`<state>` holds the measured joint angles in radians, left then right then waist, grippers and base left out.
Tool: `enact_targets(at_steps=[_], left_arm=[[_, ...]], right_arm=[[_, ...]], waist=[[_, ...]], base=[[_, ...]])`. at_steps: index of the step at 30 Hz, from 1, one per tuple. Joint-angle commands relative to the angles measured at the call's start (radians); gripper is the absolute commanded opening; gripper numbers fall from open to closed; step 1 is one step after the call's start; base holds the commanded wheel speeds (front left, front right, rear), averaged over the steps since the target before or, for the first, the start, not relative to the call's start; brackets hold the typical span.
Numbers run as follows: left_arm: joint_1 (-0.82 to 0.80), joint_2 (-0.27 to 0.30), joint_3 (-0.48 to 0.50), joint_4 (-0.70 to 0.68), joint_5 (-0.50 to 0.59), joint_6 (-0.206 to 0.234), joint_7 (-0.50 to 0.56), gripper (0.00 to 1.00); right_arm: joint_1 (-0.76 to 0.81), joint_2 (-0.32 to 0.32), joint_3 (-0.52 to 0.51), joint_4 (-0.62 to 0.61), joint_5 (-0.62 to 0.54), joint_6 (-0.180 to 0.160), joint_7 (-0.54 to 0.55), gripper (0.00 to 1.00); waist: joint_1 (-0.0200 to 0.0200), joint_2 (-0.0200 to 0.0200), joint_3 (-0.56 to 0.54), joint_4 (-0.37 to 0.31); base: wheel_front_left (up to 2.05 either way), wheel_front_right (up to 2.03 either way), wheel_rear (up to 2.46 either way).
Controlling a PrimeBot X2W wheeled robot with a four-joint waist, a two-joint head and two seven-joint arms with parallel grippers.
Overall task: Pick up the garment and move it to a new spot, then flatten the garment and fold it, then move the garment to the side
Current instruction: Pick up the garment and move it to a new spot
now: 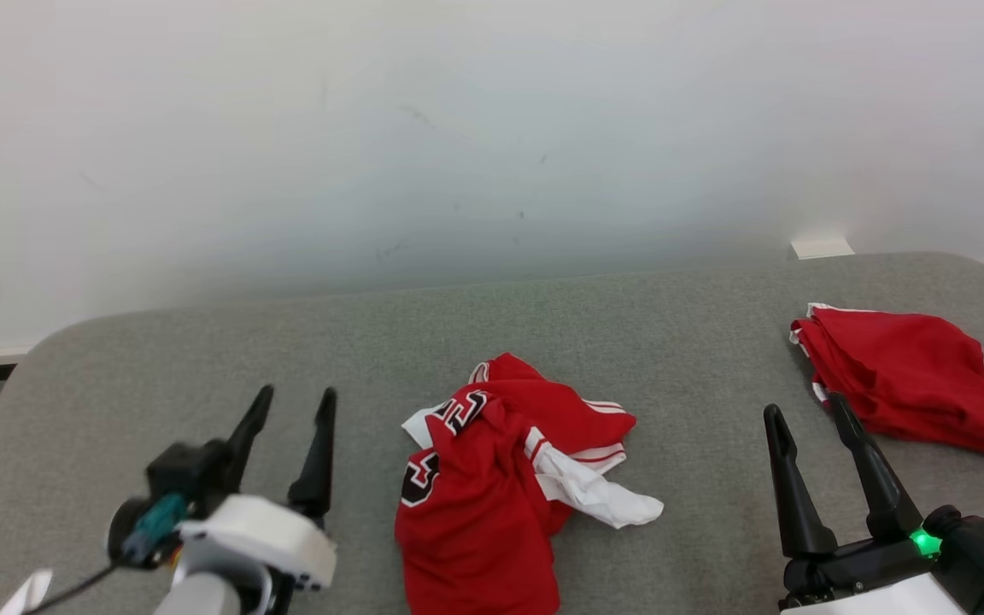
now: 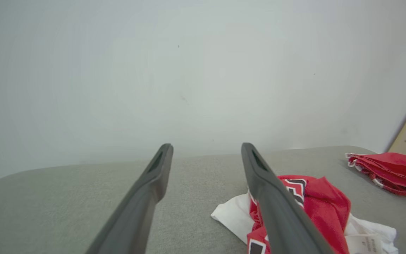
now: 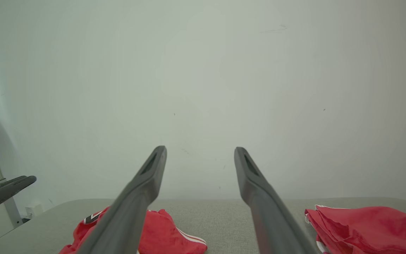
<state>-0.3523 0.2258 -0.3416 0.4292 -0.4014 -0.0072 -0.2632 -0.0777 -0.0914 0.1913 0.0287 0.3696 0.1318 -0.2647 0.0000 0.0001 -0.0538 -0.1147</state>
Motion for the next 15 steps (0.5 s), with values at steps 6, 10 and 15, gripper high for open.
enact_targets(at_steps=[6, 10, 15], left_arm=[[0.246, -0.022, 0.149, -0.236, 0.061, 0.082, -0.001, 1.0], [0.328, -0.058, 0.208, -0.291, 0.071, 0.091, -0.001, 1.0], [0.397, -0.113, 0.25, -0.302, 0.098, 0.053, -0.001, 1.0]], right_arm=[[0.029, -0.017, -0.004, 0.017, -0.013, -0.002, 0.001, 1.0], [0.052, -0.025, -0.008, 0.032, -0.028, -0.002, 0.001, 1.0], [0.084, -0.029, -0.025, 0.046, -0.041, -0.002, 0.001, 1.0]], waist=[[0.0, -0.0001, 0.003, 0.014], [0.0, -0.0001, 0.004, 0.017], [0.0, -0.0001, 0.008, 0.028]], base=[[0.0, 0.0, 0.0], [0.0, 0.0, 0.0], [0.0, 0.0, 0.0]])
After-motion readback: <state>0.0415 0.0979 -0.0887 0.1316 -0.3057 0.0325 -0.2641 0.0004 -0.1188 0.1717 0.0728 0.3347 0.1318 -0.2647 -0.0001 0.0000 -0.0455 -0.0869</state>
